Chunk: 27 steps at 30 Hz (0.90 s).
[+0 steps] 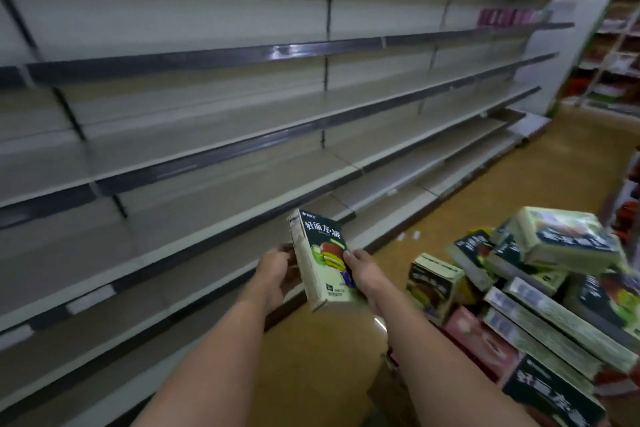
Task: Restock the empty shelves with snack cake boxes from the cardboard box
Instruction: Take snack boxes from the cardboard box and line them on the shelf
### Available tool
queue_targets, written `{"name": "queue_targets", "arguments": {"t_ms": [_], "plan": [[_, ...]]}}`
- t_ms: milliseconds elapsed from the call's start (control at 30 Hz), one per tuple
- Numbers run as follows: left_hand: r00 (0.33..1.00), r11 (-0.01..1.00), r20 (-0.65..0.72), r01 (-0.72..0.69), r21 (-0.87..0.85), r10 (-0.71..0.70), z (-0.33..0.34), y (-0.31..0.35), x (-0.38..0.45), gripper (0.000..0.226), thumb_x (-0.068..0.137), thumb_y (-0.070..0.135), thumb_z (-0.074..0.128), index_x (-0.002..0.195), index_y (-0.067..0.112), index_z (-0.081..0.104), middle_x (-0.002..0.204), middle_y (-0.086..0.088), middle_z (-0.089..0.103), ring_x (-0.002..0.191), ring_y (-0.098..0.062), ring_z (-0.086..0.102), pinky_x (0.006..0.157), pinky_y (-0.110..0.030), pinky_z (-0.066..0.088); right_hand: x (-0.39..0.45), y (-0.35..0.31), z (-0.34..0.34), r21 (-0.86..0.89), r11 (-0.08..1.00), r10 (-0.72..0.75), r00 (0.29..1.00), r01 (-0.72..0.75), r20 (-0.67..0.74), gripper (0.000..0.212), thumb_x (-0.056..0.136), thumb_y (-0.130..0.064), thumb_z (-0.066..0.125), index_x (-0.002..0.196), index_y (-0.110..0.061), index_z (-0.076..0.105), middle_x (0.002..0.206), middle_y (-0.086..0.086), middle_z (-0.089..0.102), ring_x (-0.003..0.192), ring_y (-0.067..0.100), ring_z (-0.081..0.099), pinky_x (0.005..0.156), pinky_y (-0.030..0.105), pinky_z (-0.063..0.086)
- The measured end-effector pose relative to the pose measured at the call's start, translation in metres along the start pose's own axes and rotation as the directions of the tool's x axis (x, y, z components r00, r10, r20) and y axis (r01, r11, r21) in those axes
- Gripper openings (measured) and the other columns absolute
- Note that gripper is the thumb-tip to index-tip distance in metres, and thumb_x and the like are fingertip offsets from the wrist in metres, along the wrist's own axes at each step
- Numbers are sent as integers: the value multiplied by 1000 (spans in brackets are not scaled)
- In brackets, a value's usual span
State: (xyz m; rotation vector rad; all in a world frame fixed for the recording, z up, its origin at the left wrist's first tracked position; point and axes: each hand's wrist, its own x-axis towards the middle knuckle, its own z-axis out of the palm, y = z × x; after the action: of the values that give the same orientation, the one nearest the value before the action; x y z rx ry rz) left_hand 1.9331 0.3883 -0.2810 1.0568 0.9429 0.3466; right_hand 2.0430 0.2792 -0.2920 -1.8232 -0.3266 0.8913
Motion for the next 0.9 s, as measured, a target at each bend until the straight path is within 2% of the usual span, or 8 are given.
{"name": "queue_targets", "arguments": {"t_ms": [67, 133, 233, 400, 500, 633, 767, 900], "plan": [[1000, 1000, 0, 20, -14, -20, -26, 0, -7, 29, 98, 22, 44, 115, 9, 62, 98, -16, 72, 89, -32, 70, 83, -46, 56, -6, -15, 30, 2, 1000, -21, 995, 21, 100, 25, 102, -30, 40, 112, -11, 54, 104, 15, 67, 88, 29, 67, 77, 41, 56], [999, 999, 14, 41, -29, -41, -48, 2, -14, 55, 85, 49, 57, 121, 8, 62, 108, -17, 71, 100, -34, 68, 93, -51, 51, -10, -28, 61, 28, 999, -30, 980, 24, 199, 24, 103, -26, 39, 106, -11, 57, 99, 13, 67, 77, 21, 64, 63, 30, 54], [991, 993, 63, 119, -13, -118, -81, 11, -34, 81, 68, 75, 56, 112, 8, 68, 107, -17, 71, 101, -32, 68, 92, -46, 53, -20, -43, 104, 137, 991, -35, 944, -11, 328, 36, 103, -29, 36, 103, -4, 63, 108, 23, 65, 91, 32, 66, 80, 39, 56], [993, 993, -90, 74, -95, -82, -148, 24, -40, 72, 77, 66, 55, 116, 6, 64, 107, -18, 70, 100, -31, 66, 92, -43, 52, -31, -60, 147, 240, 971, -99, 923, 7, 371, 29, 101, -20, 43, 102, 1, 62, 87, 17, 69, 71, 24, 69, 59, 33, 57], [955, 989, -297, -20, -143, -24, -190, 31, -40, 69, 84, 63, 53, 127, 9, 54, 115, -18, 65, 100, -33, 65, 82, -45, 56, -32, -67, 180, 244, 970, -104, 903, 0, 416, 50, 101, -43, 34, 103, -1, 61, 93, 19, 68, 84, 30, 66, 74, 37, 52], [869, 991, -477, -125, 40, 129, -236, 38, -51, 56, 95, 50, 47, 130, 6, 46, 130, -16, 54, 113, -32, 54, 96, -42, 46, -43, -74, 229, -14, 993, -98, 871, 119, 482, 54, 93, -58, 45, 104, -9, 66, 100, 11, 72, 95, 28, 66, 85, 39, 51], [806, 943, -503, -200, 267, 313, -281, 46, -70, 34, 94, 43, 52, 107, 11, 54, 113, -14, 62, 97, -28, 59, 89, -40, 50, -57, -81, 279, -10, 989, -127, 875, 148, 467, 22, 96, -23, 56, 106, -3, 57, 86, 8, 68, 69, 16, 63, 58, 24, 48], [737, 950, -599, -219, 223, 311, -326, 49, -86, 63, 84, 44, 67, 132, 11, 42, 132, -14, 54, 114, -30, 55, 98, -41, 46, -65, -89, 327, 200, 979, -111, 914, 33, 389, 10, 97, -14, 52, 95, -4, 55, 85, 11, 65, 70, 20, 63, 57, 27, 53]]}}
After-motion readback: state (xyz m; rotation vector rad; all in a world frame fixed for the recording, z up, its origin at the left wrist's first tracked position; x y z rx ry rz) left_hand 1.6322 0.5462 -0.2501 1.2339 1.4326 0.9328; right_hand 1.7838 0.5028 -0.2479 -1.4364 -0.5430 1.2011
